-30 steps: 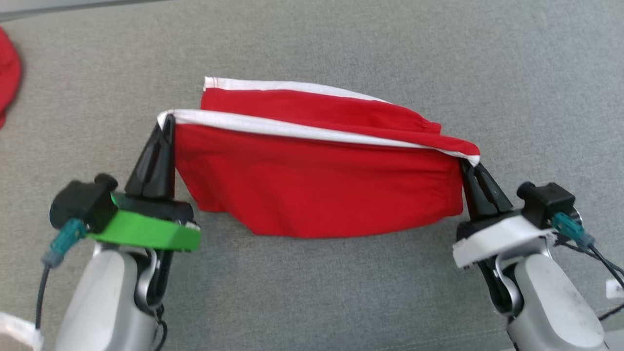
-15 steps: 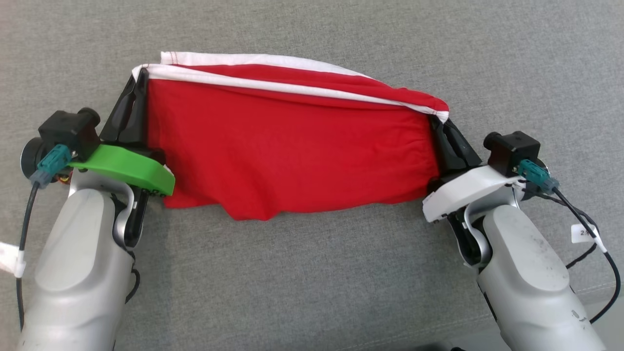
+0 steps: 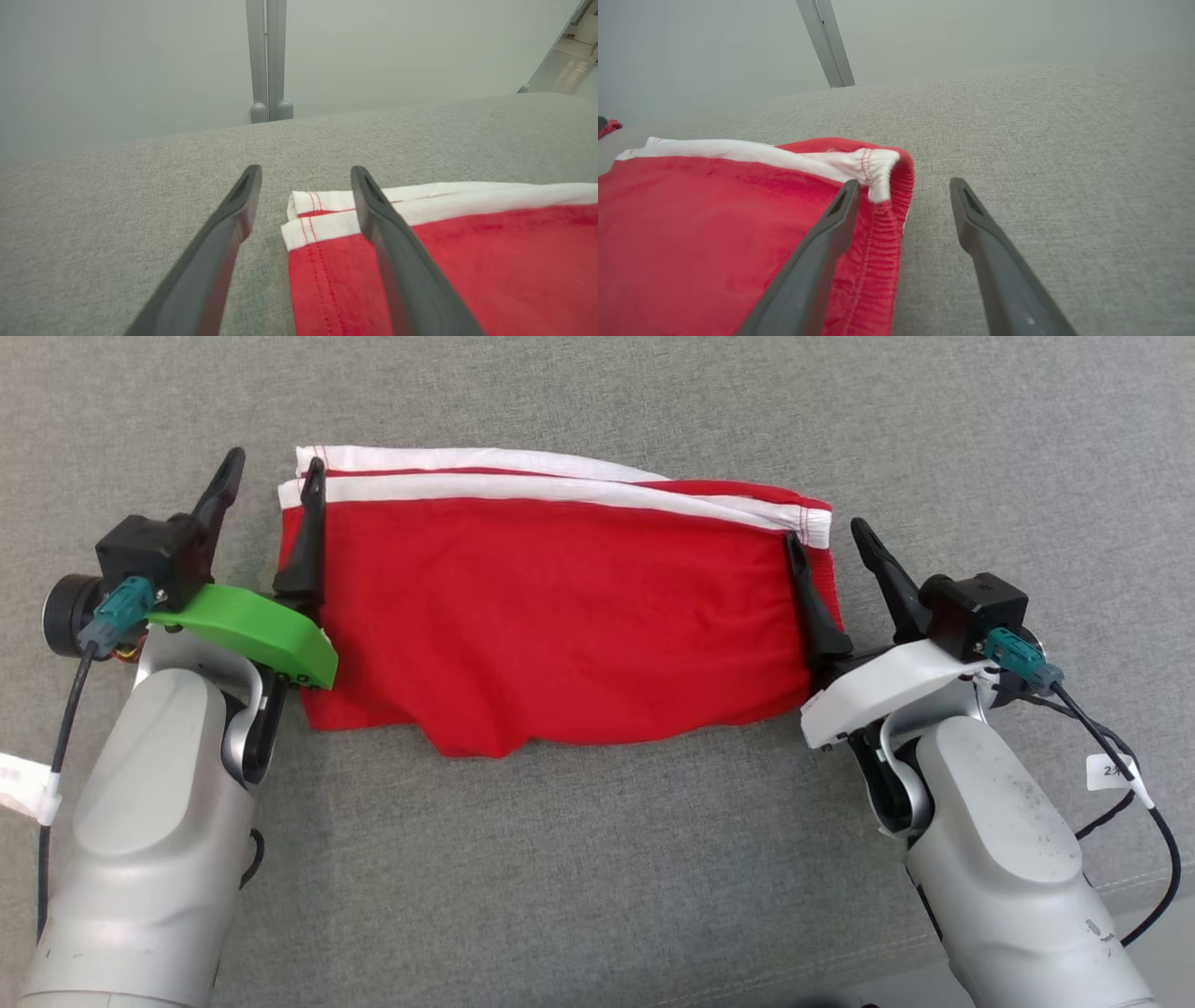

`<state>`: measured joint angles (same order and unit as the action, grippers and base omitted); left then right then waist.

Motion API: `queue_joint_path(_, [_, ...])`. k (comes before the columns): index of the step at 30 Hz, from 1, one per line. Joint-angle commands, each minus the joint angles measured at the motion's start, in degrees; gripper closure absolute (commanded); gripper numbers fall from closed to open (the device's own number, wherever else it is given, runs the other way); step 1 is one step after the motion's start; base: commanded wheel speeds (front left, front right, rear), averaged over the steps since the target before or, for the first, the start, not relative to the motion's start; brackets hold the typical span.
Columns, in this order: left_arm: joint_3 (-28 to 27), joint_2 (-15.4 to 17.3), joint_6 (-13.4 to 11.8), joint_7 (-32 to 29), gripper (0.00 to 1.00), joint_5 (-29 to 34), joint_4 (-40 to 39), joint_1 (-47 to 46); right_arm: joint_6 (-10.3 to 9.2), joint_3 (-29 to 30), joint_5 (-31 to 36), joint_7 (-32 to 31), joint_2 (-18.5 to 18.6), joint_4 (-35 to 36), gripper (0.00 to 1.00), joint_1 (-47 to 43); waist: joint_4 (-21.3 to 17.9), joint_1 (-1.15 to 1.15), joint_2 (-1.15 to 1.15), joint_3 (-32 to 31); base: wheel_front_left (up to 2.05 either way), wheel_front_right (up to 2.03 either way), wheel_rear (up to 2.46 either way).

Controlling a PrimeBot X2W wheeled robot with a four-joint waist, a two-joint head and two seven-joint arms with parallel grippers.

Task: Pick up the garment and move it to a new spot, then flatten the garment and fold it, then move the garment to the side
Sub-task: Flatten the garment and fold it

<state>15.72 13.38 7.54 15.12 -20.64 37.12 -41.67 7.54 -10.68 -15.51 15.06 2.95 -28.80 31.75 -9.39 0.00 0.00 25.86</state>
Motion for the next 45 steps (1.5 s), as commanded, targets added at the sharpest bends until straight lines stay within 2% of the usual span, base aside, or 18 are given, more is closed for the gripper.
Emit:
queue_joint_path(1, [0.06,0.29,-0.18,0.03,0.0,-0.35,0.03,-1.27,-0.1,0.11,-0.12,0.17,-0.03,0.67,0.0,-0.96,-0.16,0.0,0.0,-0.21,0.0,0.0,0.0])
queue_joint_path(7, [0.44,0.49,-0.18,0.04,0.0,-0.79,-1.8,-0.16,-0.1,1.71,-0.07,0.17,-0.02,3.73,0.0,-3.58,0.08,0.0,0.0,-1.42,0.0,0.0,0.0])
queue_joint_path(14, [-0.9,-0.06,-0.18,0.03,0.0,-0.43,-8.44,5.64,-0.1,4.99,1.44,0.07,-0.04,5.44,0.0,-8.14,1.72,0.0,0.0,-4.53,0.0,0.0,0.0])
queue_joint_path(24, [-6.37,-2.81,-0.29,0.02,0.0,1.91,-19.62,19.92,-0.09,6.86,0.92,-7.6,0.43,8.14,0.0,-12.9,5.14,0.0,0.0,-9.72,0.0,0.0,0.0])
queue_joint_path(33, [-10.84,-7.33,-0.25,0.01,0.0,3.11,-27.04,30.34,-0.09,8.52,1.41,-16.44,0.91,3.76,0.0,-11.71,9.36,0.0,0.0,-12.31,0.0,0.0,0.0])
queue_joint_path(41, [-13.4,-9.38,-0.14,0.01,0.0,3.87,-30.06,34.5,-0.07,8.52,-0.52,-22.38,0.71,-3.7,0.0,-9.47,12.28,0.0,0.0,-13.04,0.0,0.0,0.0])
queue_joint_path(43, [-13.72,-9.65,-0.12,0.01,0.0,4.18,-30.47,35.05,-0.04,8.31,-1.19,-23.66,0.6,-5.13,0.5,-9.06,12.66,0.0,0.0,-13.27,0.0,0.0,0.0])
queue_joint_path(45, [-14.03,-9.8,-0.09,0.02,0.0,4.48,-30.89,35.67,-0.04,7.81,-1.85,-24.31,0.51,-6.01,0.72,-8.58,12.89,0.0,0.0,-13.5,0.0,0.0,0.0])
